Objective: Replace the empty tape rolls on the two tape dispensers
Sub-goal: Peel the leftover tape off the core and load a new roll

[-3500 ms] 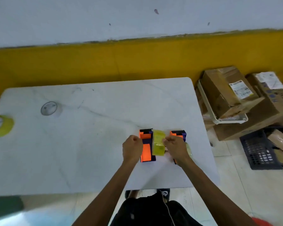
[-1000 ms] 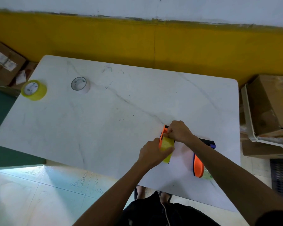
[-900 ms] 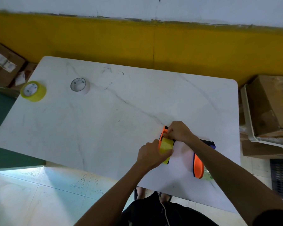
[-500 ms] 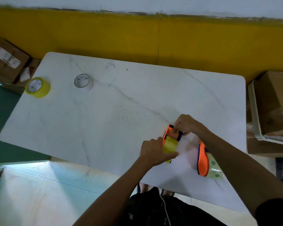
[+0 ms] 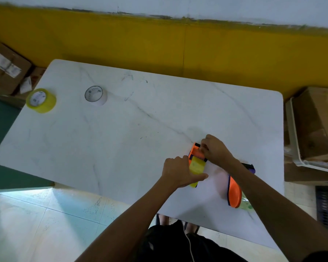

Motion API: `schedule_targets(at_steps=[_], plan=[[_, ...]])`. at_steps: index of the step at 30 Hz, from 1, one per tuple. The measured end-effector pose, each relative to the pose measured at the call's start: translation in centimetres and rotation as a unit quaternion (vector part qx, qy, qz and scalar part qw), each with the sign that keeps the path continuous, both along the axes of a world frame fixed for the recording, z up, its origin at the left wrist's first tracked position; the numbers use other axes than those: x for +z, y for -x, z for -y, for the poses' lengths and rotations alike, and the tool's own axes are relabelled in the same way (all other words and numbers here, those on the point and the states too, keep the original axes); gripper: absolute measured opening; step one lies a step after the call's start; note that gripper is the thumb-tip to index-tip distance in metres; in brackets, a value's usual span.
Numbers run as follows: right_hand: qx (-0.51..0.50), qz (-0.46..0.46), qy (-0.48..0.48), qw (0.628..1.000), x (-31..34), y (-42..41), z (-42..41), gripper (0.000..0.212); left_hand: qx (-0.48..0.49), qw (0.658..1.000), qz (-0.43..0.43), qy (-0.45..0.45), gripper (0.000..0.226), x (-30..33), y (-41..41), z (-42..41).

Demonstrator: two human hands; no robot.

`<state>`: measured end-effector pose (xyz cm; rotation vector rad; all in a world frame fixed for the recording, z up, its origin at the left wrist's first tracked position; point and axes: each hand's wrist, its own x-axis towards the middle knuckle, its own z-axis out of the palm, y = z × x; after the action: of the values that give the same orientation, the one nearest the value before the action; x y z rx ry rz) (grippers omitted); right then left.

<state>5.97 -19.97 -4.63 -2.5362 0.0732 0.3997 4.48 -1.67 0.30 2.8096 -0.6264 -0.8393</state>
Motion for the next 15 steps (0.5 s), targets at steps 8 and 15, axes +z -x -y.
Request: schedule_targets(at_steps=[8,15], plan=[[0.037,-0.001,-0.002,0.999,0.4,-0.4,0.4,0.023,0.02,1.0,0.0,-0.004,0.081,0.1,0.7,0.3],[0.082,0.004,0.012,0.997,0.2,-1.5,1.5,0.024,0.019,1.0,-0.019,0.005,0.085,0.4,0.6,0.2]])
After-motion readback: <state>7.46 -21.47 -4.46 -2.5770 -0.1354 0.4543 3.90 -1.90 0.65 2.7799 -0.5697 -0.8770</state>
